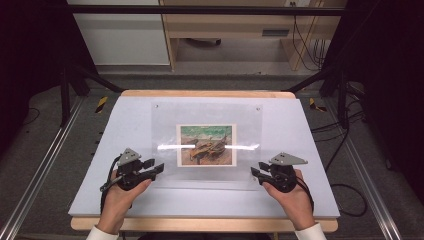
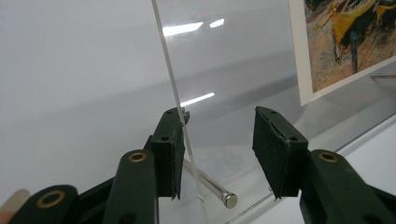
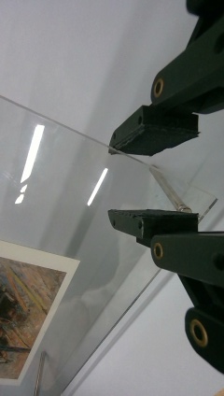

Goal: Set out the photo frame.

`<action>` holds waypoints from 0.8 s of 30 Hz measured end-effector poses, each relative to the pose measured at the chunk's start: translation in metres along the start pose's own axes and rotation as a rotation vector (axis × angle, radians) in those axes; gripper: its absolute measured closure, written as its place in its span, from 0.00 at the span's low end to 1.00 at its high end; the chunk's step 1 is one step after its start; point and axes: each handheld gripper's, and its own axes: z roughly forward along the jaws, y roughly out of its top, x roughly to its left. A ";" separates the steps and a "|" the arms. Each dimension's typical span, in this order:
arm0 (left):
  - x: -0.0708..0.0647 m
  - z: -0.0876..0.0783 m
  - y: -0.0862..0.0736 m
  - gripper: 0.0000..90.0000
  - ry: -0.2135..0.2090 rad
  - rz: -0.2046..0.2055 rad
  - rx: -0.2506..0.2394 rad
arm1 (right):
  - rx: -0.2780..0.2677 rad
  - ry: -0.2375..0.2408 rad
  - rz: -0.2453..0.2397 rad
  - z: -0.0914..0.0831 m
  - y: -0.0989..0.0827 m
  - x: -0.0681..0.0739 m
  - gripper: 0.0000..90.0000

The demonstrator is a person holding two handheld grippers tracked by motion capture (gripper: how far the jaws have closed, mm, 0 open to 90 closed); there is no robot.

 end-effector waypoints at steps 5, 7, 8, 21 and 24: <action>0.000 -0.001 -0.001 0.60 0.001 0.005 0.000 | -0.001 0.002 0.001 -0.001 -0.001 0.000 0.70; 0.000 -0.001 -0.001 0.61 0.000 0.004 -0.001 | -0.003 0.002 -0.001 -0.001 -0.002 0.000 0.70; -0.001 -0.001 -0.002 0.61 0.001 0.003 -0.002 | -0.003 0.000 -0.004 -0.001 -0.002 0.001 0.70; -0.002 -0.002 -0.004 0.62 0.008 0.004 -0.005 | -0.015 -0.002 -0.003 -0.002 -0.005 0.002 0.71; -0.003 -0.003 -0.004 0.62 0.011 0.007 -0.005 | -0.013 -0.002 -0.007 -0.002 -0.005 0.002 0.71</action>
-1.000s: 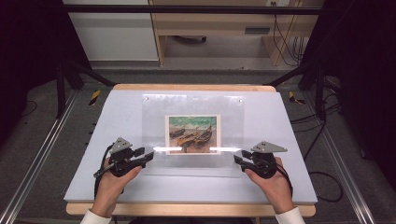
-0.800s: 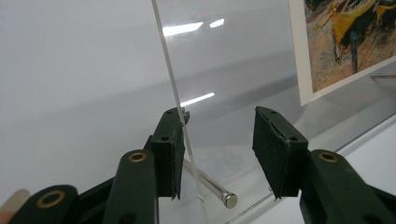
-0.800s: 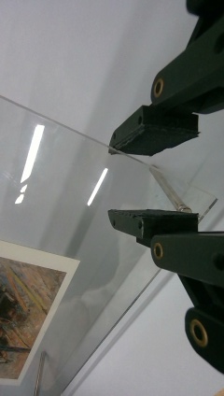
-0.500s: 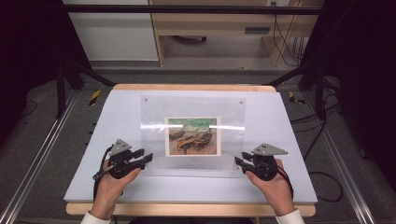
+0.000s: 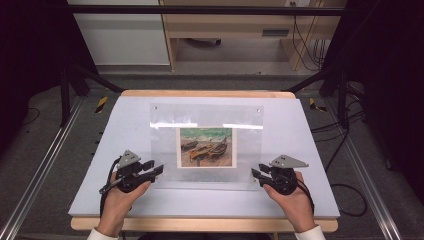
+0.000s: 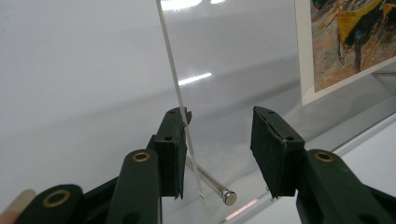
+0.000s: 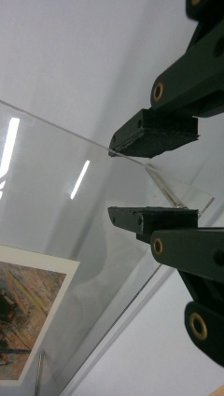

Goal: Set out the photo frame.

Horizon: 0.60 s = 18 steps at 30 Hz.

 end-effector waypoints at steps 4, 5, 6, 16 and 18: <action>-0.001 -0.001 -0.001 0.62 0.003 0.006 0.003 | -0.001 -0.003 -0.005 0.000 -0.001 0.001 0.72; -0.001 -0.001 -0.001 0.62 0.004 0.007 0.003 | 0.000 -0.003 -0.002 -0.001 -0.001 0.001 0.72; -0.001 -0.001 -0.001 0.62 0.005 0.008 0.003 | 0.000 -0.003 -0.008 -0.001 -0.001 0.001 0.72; -0.003 -0.002 -0.002 0.63 0.012 0.020 0.009 | 0.002 -0.006 -0.009 -0.002 -0.003 0.002 0.74; -0.003 -0.003 -0.002 0.63 0.013 0.023 0.010 | 0.003 -0.007 -0.011 -0.002 -0.003 0.003 0.74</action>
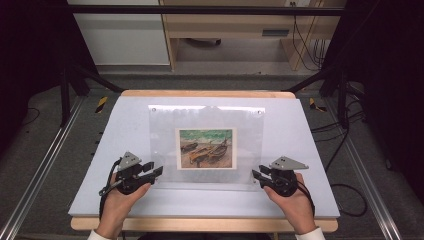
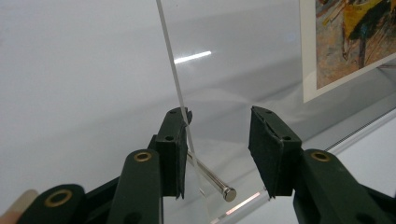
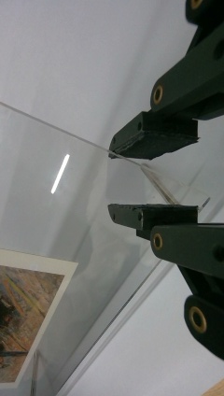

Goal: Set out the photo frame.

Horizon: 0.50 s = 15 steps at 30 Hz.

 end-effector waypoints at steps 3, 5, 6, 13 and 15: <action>-0.001 0.000 0.000 0.63 0.002 0.001 0.000 | -0.001 -0.001 -0.006 0.000 0.000 0.000 0.74; -0.001 0.000 0.000 0.64 0.002 0.001 0.000 | 0.000 -0.001 -0.006 0.000 -0.001 0.000 0.74; -0.001 0.000 -0.001 0.64 0.004 0.002 0.000 | 0.000 -0.001 -0.004 0.000 -0.001 0.000 0.74; -0.002 -0.001 -0.002 0.64 0.008 0.008 0.005 | 0.003 -0.002 -0.003 -0.001 -0.001 0.001 0.75; -0.002 -0.002 -0.002 0.64 0.010 0.009 0.006 | 0.002 -0.003 -0.007 -0.001 -0.002 0.001 0.75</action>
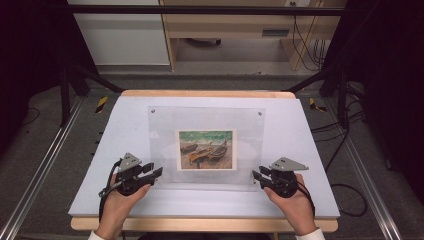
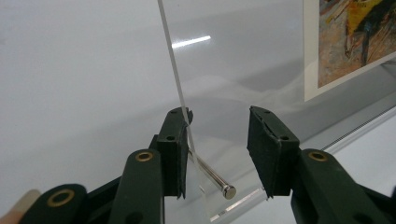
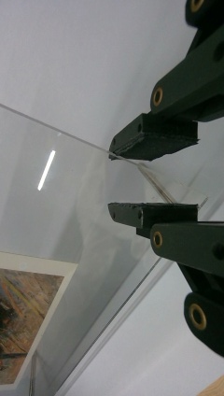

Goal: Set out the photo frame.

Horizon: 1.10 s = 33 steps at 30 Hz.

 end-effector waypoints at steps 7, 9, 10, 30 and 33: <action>-0.001 0.000 -0.001 0.65 0.002 0.001 -0.005 | 0.003 0.000 0.002 0.000 0.000 0.001 0.75; -0.001 0.000 -0.002 0.65 0.003 0.000 -0.005 | 0.004 -0.001 0.000 0.000 0.000 0.001 0.75; -0.001 0.000 -0.002 0.65 0.003 0.000 -0.005 | 0.004 0.000 0.001 0.000 0.000 0.001 0.75; -0.005 -0.004 -0.004 0.66 0.009 0.023 0.008 | 0.004 -0.005 -0.003 -0.002 -0.004 0.002 0.77; -0.005 -0.005 -0.005 0.67 0.009 0.030 0.012 | 0.002 -0.007 0.001 -0.002 -0.004 0.002 0.76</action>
